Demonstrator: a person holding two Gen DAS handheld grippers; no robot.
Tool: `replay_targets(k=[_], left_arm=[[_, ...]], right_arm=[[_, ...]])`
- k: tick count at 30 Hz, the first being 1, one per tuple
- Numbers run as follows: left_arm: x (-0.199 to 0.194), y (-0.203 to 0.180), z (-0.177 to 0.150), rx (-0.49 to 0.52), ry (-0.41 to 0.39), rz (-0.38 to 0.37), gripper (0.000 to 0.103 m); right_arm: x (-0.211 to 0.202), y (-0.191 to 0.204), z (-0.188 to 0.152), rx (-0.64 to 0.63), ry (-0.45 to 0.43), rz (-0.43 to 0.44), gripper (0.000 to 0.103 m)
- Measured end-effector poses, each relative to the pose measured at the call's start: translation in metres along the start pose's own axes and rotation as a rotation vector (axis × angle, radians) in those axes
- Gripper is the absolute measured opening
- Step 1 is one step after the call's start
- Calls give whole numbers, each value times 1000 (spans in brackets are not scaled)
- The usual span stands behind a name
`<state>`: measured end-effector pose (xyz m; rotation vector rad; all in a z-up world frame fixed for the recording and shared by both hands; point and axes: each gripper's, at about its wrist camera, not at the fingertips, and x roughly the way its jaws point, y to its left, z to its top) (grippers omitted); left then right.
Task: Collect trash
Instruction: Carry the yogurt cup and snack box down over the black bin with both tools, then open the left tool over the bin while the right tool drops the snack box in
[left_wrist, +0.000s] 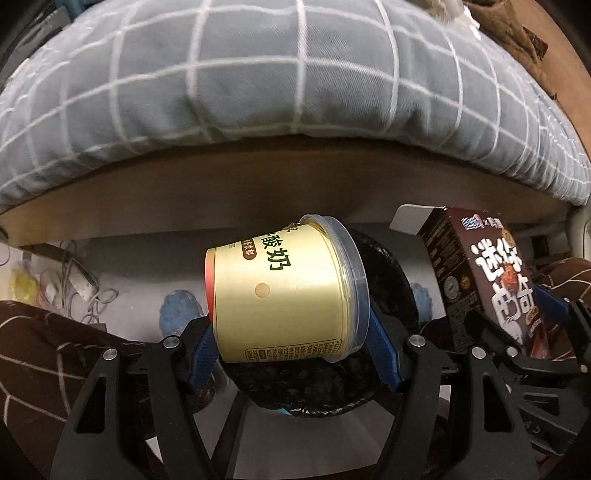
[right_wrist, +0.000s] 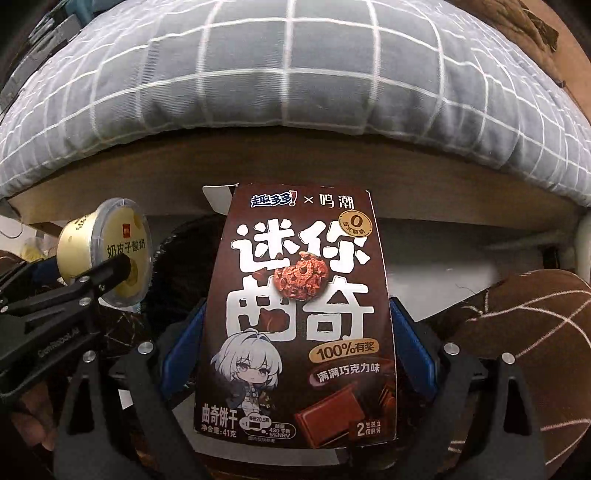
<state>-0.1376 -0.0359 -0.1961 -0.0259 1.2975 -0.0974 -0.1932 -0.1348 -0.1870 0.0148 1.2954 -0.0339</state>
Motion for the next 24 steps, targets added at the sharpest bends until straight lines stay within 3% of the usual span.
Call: replay_targets(k=[8, 16, 24], left_arm=[[29, -25, 7, 47, 78, -38, 68], [40, -36, 9, 77, 98, -47, 69], [33, -17, 9, 52, 70, 7, 91]], right_arm=[[-2, -4, 4, 32, 10, -26, 88], [-7, -1, 4, 47, 26, -18, 88], [-2, -4, 3, 21, 23, -18, 88]])
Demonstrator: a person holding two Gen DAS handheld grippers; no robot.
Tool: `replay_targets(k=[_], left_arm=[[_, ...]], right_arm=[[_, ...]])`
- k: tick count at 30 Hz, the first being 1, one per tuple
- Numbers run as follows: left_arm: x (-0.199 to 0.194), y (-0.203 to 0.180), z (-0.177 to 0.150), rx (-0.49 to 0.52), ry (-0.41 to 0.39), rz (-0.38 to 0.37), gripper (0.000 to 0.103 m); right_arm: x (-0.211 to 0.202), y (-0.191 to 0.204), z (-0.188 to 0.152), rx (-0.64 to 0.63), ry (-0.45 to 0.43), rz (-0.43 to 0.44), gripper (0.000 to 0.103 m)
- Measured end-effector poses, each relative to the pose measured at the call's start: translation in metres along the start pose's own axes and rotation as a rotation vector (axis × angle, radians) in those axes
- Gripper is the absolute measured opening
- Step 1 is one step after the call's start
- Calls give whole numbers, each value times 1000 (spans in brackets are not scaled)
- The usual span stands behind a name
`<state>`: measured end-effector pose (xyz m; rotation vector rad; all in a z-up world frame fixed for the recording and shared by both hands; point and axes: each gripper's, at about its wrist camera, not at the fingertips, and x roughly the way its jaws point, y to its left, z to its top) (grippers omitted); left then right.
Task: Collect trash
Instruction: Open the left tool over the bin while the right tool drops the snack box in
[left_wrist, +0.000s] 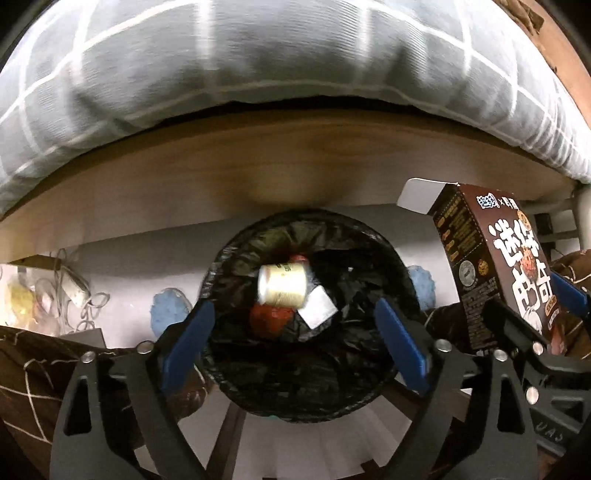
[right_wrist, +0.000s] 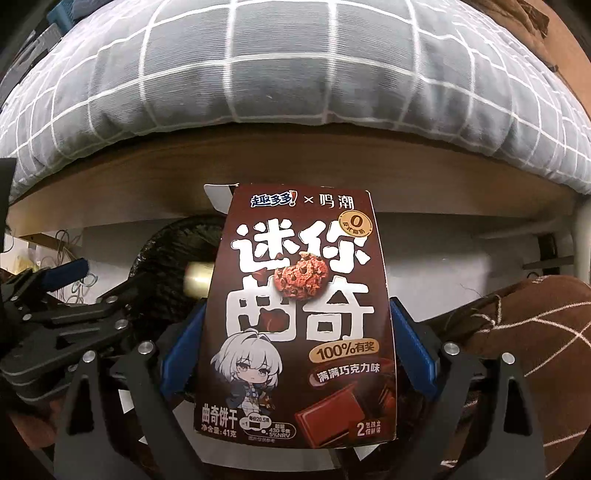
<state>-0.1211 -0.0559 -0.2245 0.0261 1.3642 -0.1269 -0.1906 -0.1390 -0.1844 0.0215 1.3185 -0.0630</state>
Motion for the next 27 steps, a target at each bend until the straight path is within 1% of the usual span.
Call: replay_targets(k=[6, 10, 13, 16, 24, 27], left_arm=[[-18, 36, -4, -62, -38, 24, 96], [-31, 56, -7, -89, -67, 48, 96], [-36, 73, -10, -110, -72, 49, 97], [-40, 89, -16, -132, -72, 65, 97], [-48, 112, -22, -172, -81, 88, 97], [-49, 117, -24, -178, -85, 95, 97]], right_arm=[[0, 20, 3, -54, -25, 10, 88], [2, 35, 4, -91, -35, 23, 88], [9, 41, 5, -100, -4, 65, 88], [14, 48, 4, -115, 7, 68, 88], [18, 64, 5, -172, 0, 75, 88], [12, 60, 5, -186, -2, 87, 89]])
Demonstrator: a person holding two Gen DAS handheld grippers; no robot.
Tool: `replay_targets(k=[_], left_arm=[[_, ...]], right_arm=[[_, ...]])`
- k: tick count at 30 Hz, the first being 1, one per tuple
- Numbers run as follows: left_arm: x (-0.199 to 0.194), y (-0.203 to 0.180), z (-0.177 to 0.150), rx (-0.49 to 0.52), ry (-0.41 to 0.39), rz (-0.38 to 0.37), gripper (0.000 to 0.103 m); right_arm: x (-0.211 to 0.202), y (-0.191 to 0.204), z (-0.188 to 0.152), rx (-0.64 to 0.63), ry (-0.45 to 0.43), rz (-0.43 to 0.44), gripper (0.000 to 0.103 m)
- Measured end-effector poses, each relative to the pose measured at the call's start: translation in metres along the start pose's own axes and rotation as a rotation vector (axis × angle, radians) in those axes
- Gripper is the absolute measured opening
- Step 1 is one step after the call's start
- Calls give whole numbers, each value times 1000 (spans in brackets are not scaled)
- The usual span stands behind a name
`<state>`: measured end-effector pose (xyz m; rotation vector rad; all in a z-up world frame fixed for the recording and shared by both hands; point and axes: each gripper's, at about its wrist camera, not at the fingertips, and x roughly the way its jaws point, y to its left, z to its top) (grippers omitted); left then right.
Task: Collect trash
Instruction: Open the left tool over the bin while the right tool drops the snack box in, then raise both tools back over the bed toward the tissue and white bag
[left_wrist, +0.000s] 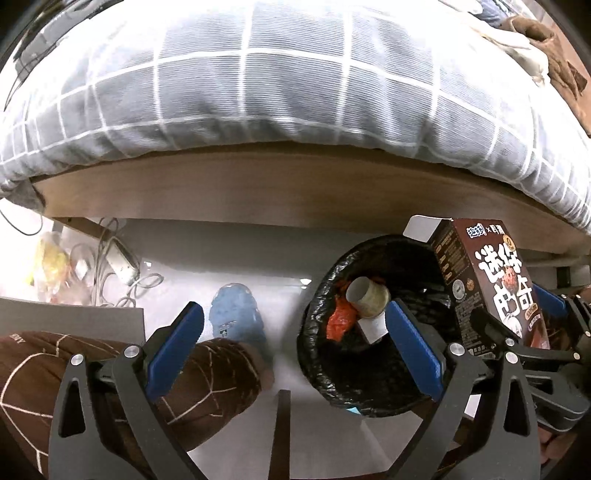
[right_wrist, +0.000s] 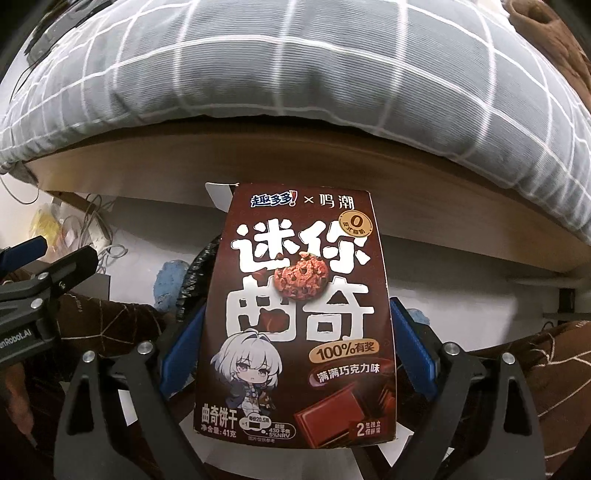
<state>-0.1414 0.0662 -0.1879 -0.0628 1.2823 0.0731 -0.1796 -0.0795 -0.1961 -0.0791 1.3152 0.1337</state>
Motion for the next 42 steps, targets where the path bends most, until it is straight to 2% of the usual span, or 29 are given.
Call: replay_targets(k=[7, 8, 17, 28, 34, 38, 42], left_arm=[[-2, 8, -2, -16, -9, 15, 97], [-2, 8, -2, -16, -11, 16, 97], [-8, 3, -1, -9, -33, 6, 97], [-45, -3, 3, -28, -154, -36, 97], [-75, -19, 0, -4, -224, -51, 97], [-96, -30, -1, 7, -276, -45, 97], [-117, -43, 1, 30, -323, -70, 97]], right_arm=[[3, -8, 5, -15, 21, 26, 92], [2, -10, 6, -13, 16, 26, 95], [-13, -24, 12, -10, -27, -7, 96], [-68, -33, 11, 2, -180, -51, 96], [-107, -37, 6, 25, -296, -79, 96], [-127, -39, 1, 41, -355, -92, 96], [-139, -50, 1, 61, -404, -117, 96]])
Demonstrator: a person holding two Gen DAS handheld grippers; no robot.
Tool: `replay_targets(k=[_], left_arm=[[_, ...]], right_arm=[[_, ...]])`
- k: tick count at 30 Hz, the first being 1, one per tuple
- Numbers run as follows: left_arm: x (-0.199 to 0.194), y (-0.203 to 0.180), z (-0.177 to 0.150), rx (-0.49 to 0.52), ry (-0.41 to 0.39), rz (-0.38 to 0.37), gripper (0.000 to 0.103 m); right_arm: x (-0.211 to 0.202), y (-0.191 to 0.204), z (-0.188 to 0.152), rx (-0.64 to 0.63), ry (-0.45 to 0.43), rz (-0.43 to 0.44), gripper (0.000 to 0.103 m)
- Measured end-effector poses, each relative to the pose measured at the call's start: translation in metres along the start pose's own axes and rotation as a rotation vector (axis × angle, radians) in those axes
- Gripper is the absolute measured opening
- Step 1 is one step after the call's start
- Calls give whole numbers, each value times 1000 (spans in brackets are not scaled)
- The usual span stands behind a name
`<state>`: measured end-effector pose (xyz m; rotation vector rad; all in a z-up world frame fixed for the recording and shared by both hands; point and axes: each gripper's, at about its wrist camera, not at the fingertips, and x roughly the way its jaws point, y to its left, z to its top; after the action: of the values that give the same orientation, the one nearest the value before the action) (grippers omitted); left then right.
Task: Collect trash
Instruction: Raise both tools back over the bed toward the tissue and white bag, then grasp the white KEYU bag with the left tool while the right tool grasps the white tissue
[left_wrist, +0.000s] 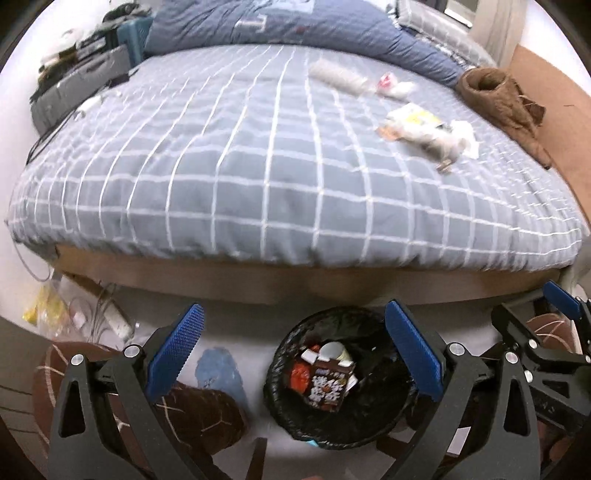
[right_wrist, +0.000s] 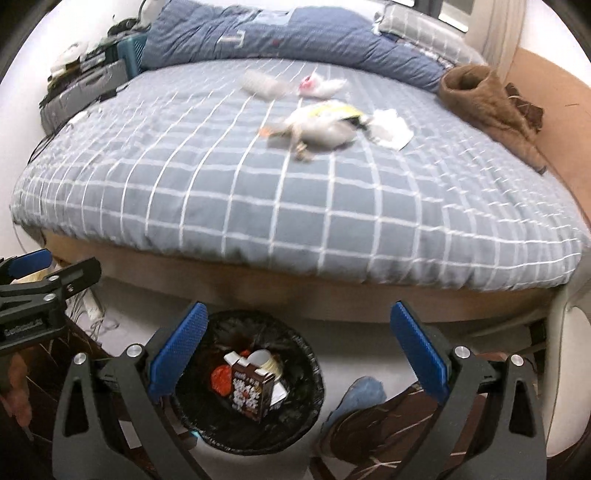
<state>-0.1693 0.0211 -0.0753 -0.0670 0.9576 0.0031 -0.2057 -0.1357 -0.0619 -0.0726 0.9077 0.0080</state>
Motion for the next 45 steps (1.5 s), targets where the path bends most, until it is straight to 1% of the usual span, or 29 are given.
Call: replay_targets(k=[5, 10, 16, 20, 25, 28, 32, 36, 38, 41, 42, 45], left_arm=[[-14, -12, 16, 25, -38, -14, 97], [-21, -29, 37, 46, -67, -21, 97], [-20, -61, 69, 78, -95, -46, 97], [-11, -86, 91, 97, -102, -62, 97], [15, -115, 119, 108, -81, -82, 97], [36, -130, 134, 109, -59, -86, 97], [66, -146, 153, 110, -38, -96, 97], [90, -157, 168, 115, -27, -110, 97], [99, -162, 173, 123, -27, -114, 97], [118, -170, 182, 141, -20, -117, 97], [128, -173, 185, 146, -8, -118, 97], [143, -172, 190, 136, 5, -134, 97]], right_arm=[[-7, -26, 14, 51, -42, -32, 96], [-9, -51, 27, 82, -66, -45, 96], [-6, -84, 59, 108, -102, -64, 96], [6, -110, 88, 129, -110, -67, 95], [30, -135, 120, 140, -108, -67, 94], [54, -146, 142, 138, -89, -63, 93], [91, -152, 163, 130, -55, -68, 90], [124, -156, 176, 136, -25, -65, 85], [140, -158, 183, 131, -22, -65, 84], [159, -162, 192, 131, -18, -64, 83], [165, -163, 194, 134, -16, -59, 81], [181, -166, 202, 136, -7, -53, 78]])
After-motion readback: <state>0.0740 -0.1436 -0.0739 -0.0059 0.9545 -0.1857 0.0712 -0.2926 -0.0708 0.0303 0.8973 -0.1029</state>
